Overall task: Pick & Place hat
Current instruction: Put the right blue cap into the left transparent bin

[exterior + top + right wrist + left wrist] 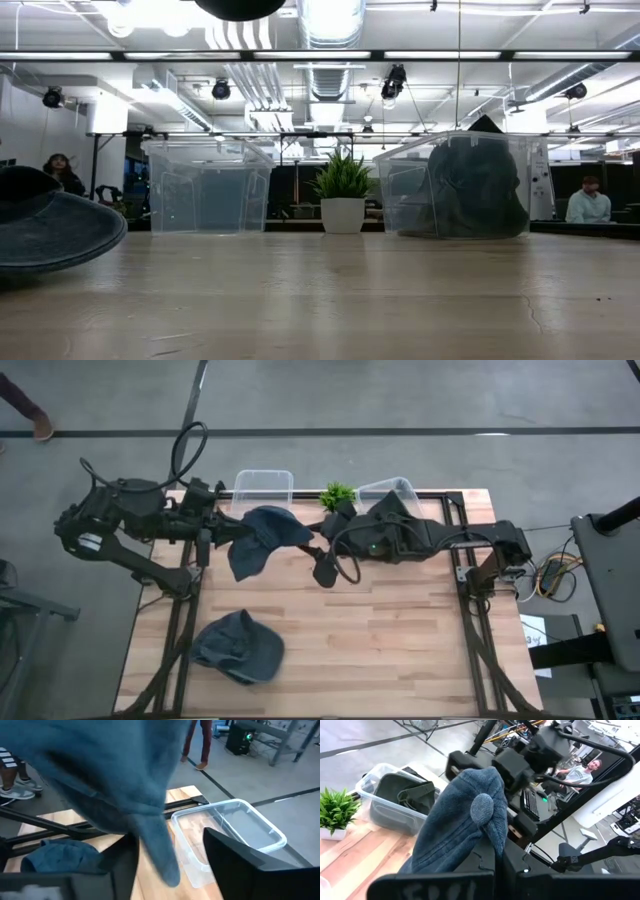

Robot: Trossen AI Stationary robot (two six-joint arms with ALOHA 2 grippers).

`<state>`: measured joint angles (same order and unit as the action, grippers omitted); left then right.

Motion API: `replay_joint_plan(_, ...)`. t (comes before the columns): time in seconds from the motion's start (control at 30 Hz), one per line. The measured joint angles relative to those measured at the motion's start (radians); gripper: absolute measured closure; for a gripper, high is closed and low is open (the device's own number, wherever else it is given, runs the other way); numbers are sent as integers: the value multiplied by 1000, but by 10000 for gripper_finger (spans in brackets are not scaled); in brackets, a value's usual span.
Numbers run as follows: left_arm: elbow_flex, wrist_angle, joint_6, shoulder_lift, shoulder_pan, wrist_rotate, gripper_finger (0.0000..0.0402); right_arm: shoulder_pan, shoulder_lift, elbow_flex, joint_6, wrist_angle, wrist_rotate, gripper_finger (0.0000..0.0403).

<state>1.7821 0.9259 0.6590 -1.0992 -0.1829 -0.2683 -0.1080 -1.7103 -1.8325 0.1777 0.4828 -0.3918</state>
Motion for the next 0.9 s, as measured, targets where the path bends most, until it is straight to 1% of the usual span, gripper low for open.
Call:
replay_joint_plan(0.1,0,-23,0,-2,0,6,401,16,0,-2,3,0,38,240)
replay_joint_plan(0.2,0,-42,-1,-2,0,14,401,29,0,-4,12,-3,69,308)
replay_joint_plan(0.27,-1,-40,-4,-2,0,14,401,35,0,-4,23,-2,92,360)
replay_joint_plan(0.3,-1,-40,-5,-2,0,14,401,36,0,-4,26,0,104,377)
replay_joint_plan(0.4,-1,-40,-6,-2,0,14,402,35,0,-16,47,13,114,388)
replay_joint_plan(0.57,-1,-38,-3,-2,0,12,402,34,0,-66,63,59,115,391)
replay_joint_plan(0.7,-2,-35,11,-2,0,5,397,34,8,-147,82,158,89,392)
replay_joint_plan(0.8,-2,-23,44,-2,0,-45,386,34,9,-217,76,236,84,392)
replay_joint_plan(0.9,-3,-12,37,-5,0,-78,369,33,9,-254,69,263,99,393)
